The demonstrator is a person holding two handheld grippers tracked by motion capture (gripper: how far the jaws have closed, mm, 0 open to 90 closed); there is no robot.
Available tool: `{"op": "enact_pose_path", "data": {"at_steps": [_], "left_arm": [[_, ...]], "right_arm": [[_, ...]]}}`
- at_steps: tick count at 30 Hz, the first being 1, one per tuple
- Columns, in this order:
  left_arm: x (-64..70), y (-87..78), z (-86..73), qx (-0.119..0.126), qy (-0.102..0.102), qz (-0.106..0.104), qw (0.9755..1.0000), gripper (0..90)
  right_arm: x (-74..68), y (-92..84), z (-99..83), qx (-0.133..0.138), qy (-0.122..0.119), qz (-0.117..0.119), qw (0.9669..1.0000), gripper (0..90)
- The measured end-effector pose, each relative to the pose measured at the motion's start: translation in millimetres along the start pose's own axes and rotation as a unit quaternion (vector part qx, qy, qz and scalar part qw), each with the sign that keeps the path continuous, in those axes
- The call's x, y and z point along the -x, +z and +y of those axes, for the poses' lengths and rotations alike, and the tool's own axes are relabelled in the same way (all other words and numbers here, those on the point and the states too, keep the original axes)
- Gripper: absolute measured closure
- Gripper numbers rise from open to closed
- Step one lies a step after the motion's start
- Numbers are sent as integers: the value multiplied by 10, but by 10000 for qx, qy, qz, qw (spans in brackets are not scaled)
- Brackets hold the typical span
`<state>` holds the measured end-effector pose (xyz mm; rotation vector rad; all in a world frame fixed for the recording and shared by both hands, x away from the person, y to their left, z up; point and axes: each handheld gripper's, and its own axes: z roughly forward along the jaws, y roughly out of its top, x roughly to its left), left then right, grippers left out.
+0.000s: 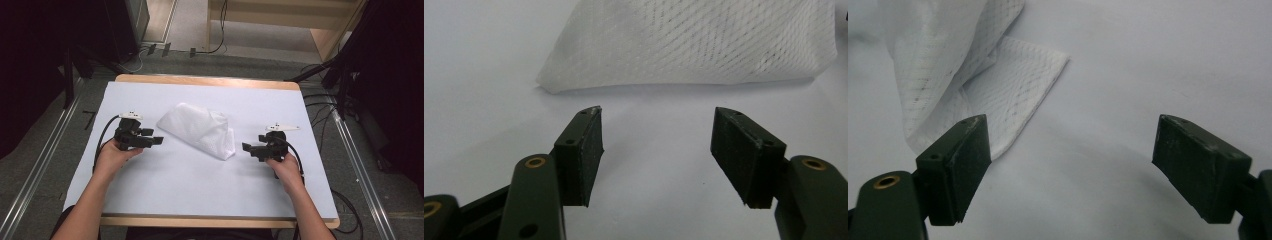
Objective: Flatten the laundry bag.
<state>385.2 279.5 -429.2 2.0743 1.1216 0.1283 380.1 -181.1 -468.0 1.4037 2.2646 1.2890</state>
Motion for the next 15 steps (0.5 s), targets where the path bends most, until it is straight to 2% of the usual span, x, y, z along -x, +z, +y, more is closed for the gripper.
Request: {"op": "enact_pose_path", "data": {"at_steps": [4,5,6,8,10,12,13,15], "left_arm": [[-37,4,-6,-113,-102,23,9999,363],[-50,2,-3,-115,-129,15,9998,354],[-57,0,-3,-112,-177,4,9998,354],[-67,-2,-2,-100,-203,10,9997,354],[-77,-4,1,-116,-221,46,9997,354],[-78,10,3,-126,-284,37,9995,347],[-77,16,1,-163,-295,5,9994,343],[-71,30,-3,-215,-262,1,9994,343]], "right_arm": [[-5,12,1,-55,4,-80,10000,147],[-8,23,-2,-134,-96,-47,9999,144],[-8,23,-2,-134,-96,-47,9999,144],[-22,25,-7,-194,-195,118,9996,141],[-51,19,-6,-274,-294,122,9991,141],[-81,13,-3,-239,-397,121,9989,132],[-86,20,3,-199,-424,57,9989,130],[-100,54,29,-197,-262,-292,9990,131]]}}
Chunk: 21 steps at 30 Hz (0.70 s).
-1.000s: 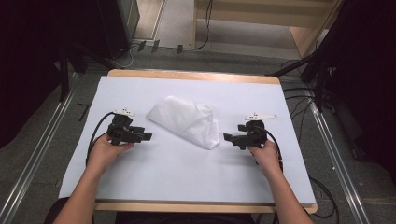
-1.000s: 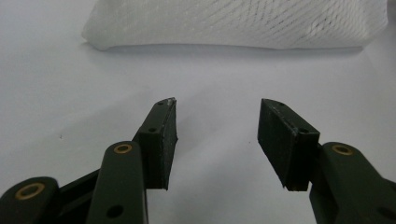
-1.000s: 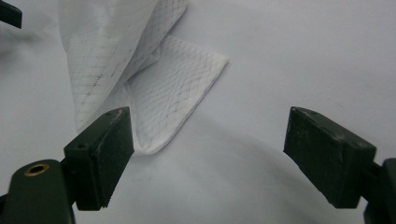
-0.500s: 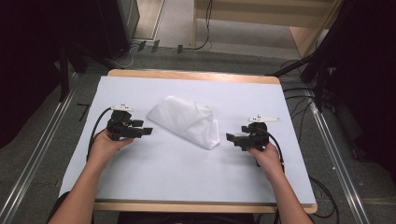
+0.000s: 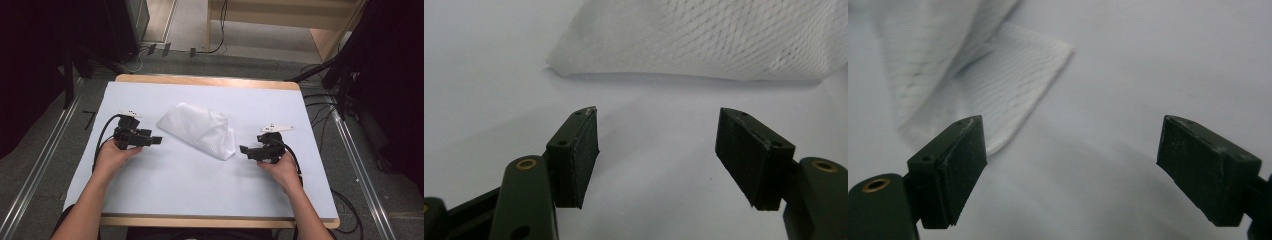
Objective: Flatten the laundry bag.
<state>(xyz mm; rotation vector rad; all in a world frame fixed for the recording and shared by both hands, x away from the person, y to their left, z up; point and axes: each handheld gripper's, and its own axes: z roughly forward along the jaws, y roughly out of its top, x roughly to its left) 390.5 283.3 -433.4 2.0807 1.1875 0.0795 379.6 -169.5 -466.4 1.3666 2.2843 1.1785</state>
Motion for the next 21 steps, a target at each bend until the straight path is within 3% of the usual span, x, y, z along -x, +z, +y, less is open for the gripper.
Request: {"op": "enact_pose_path", "data": {"at_steps": [1,5,11,17,21], "left_arm": [[4,4,-1,-17,2,-9,10000,343],[15,-1,3,-21,35,-29,10000,344],[21,-16,10,-78,-7,11,10000,353],[29,-40,9,-94,-37,-3,9999,368],[22,-52,8,-65,-60,39,10000,365]], "right_arm": [[-3,7,16,-41,83,-33,10000,131],[-12,-20,34,-2,34,189,9998,131],[-19,-8,48,37,27,149,9999,132],[12,-22,99,66,-123,185,9997,181],[31,13,126,73,-45,321,9994,218]]}}
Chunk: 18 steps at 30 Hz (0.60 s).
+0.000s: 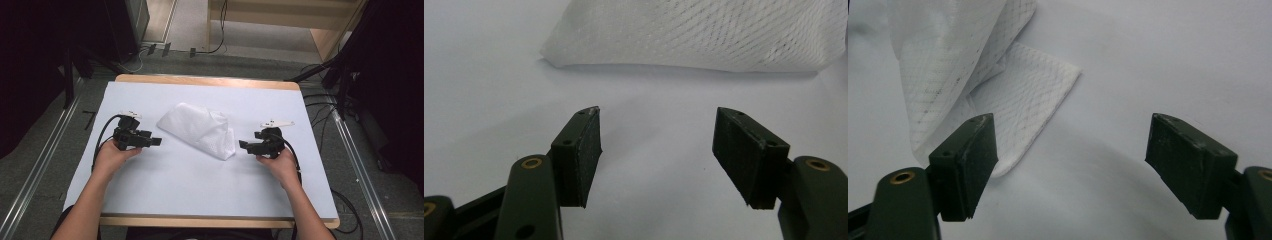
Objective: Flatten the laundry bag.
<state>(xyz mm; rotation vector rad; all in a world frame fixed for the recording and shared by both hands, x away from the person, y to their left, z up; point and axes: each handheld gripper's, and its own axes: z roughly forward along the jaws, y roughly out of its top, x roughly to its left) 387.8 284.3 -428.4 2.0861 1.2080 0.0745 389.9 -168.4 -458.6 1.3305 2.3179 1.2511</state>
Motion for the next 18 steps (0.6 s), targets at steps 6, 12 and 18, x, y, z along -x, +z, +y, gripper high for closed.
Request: {"op": "enact_pose_path", "data": {"at_steps": [6,12,18], "left_arm": [[-7,-35,-2,92,-146,-213,9996,371],[-15,-47,-23,27,-136,-176,9997,372],[-9,-64,-30,46,-162,-296,9994,373]], "right_arm": [[-30,110,125,-93,-52,18,9999,269],[-91,137,184,-85,-293,-69,9995,419],[-95,199,247,-178,-67,319,9993,602]]}}
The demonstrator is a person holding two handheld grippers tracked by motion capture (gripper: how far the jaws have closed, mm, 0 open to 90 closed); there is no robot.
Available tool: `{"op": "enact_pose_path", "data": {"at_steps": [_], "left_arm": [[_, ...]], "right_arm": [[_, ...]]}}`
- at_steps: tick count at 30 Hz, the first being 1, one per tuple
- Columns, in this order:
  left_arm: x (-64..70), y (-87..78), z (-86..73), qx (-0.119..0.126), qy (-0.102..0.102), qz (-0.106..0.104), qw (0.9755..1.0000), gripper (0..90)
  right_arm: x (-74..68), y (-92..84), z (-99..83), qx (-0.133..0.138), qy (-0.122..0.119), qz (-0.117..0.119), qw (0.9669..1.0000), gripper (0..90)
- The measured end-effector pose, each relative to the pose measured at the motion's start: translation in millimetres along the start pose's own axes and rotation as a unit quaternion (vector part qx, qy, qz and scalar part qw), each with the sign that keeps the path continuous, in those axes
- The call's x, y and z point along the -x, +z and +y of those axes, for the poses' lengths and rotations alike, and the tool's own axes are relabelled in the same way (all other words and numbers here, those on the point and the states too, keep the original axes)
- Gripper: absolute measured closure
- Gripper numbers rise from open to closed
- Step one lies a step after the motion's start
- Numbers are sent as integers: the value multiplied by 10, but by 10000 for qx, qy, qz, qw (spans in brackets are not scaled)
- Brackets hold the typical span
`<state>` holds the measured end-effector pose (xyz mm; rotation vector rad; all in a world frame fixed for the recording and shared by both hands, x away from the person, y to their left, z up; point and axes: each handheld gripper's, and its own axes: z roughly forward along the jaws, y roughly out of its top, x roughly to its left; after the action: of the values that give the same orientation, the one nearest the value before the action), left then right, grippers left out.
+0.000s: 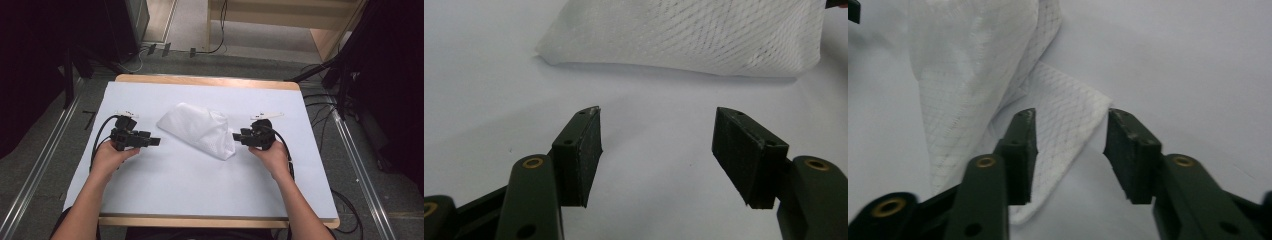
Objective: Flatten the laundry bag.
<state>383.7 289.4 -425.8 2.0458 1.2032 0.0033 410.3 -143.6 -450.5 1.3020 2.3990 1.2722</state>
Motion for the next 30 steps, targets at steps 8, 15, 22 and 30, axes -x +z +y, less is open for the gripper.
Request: {"op": "enact_pose_path", "data": {"at_steps": [8,15,22,30], "left_arm": [[11,-4,-36,-138,82,304,9994,376],[-9,-46,-58,-169,-102,362,9991,385],[-46,-124,-97,-66,-337,422,9985,386],[-91,-211,-162,-41,-302,478,9984,384]], "right_arm": [[-33,97,102,-11,197,263,9995,840],[-118,140,164,60,113,478,9988,876],[-228,193,180,13,-77,639,9979,878],[-326,220,198,-98,-162,791,9967,900]]}}
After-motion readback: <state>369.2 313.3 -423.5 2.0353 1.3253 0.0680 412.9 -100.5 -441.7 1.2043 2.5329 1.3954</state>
